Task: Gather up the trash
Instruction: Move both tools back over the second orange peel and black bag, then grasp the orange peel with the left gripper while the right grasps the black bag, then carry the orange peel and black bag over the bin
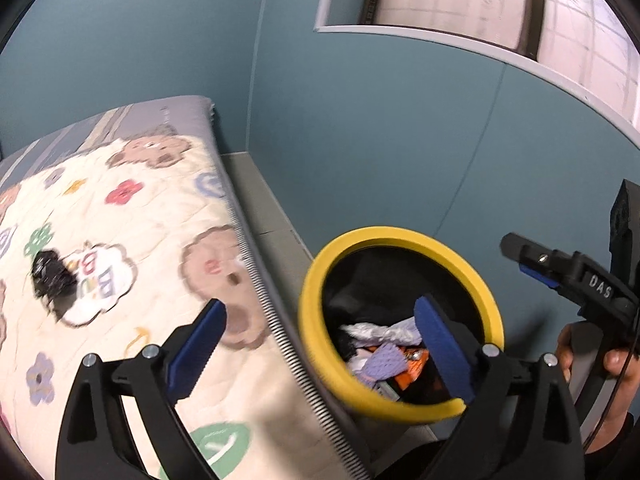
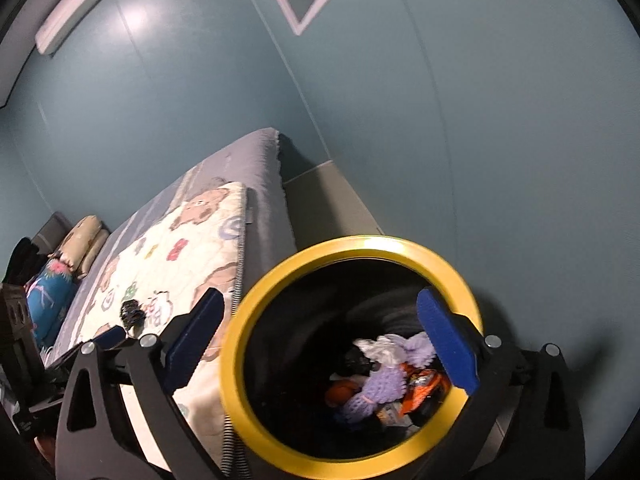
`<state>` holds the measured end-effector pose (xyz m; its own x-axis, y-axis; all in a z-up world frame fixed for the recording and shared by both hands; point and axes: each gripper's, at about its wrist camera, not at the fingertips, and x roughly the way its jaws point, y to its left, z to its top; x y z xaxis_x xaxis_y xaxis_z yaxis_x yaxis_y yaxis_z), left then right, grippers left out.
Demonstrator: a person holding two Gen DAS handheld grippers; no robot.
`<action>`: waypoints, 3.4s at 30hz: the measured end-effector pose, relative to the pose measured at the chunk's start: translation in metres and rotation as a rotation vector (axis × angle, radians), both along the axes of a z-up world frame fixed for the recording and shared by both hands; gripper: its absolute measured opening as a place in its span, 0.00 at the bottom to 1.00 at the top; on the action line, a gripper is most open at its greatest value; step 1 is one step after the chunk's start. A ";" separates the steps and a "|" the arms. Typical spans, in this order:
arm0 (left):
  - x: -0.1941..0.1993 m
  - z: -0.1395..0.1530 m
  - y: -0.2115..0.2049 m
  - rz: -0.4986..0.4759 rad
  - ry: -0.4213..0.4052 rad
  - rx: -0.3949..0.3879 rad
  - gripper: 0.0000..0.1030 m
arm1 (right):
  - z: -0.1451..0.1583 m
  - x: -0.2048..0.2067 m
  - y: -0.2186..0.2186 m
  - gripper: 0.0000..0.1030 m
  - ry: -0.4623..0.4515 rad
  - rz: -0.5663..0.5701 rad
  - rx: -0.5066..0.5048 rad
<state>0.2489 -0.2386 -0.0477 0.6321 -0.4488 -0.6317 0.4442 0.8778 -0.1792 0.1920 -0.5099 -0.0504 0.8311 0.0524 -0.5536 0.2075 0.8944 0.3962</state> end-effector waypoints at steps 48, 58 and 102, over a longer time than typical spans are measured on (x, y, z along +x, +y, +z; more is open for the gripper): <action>-0.039 -0.114 0.263 0.333 0.207 -0.015 0.90 | -0.054 0.235 0.413 0.92 0.184 0.830 -0.362; -0.033 -0.131 0.258 0.302 0.227 -0.011 0.60 | -0.092 0.287 0.471 0.92 0.230 0.843 -0.446; -0.083 -0.032 0.269 0.297 0.020 -0.173 0.21 | 0.018 0.108 0.311 0.12 0.148 0.735 -0.180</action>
<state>0.1663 0.0301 -0.0793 0.7395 -0.3483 -0.5761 0.1683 0.9242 -0.3427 0.2995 -0.1992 -0.0327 0.5344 0.4609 -0.7086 -0.4256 0.8710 0.2455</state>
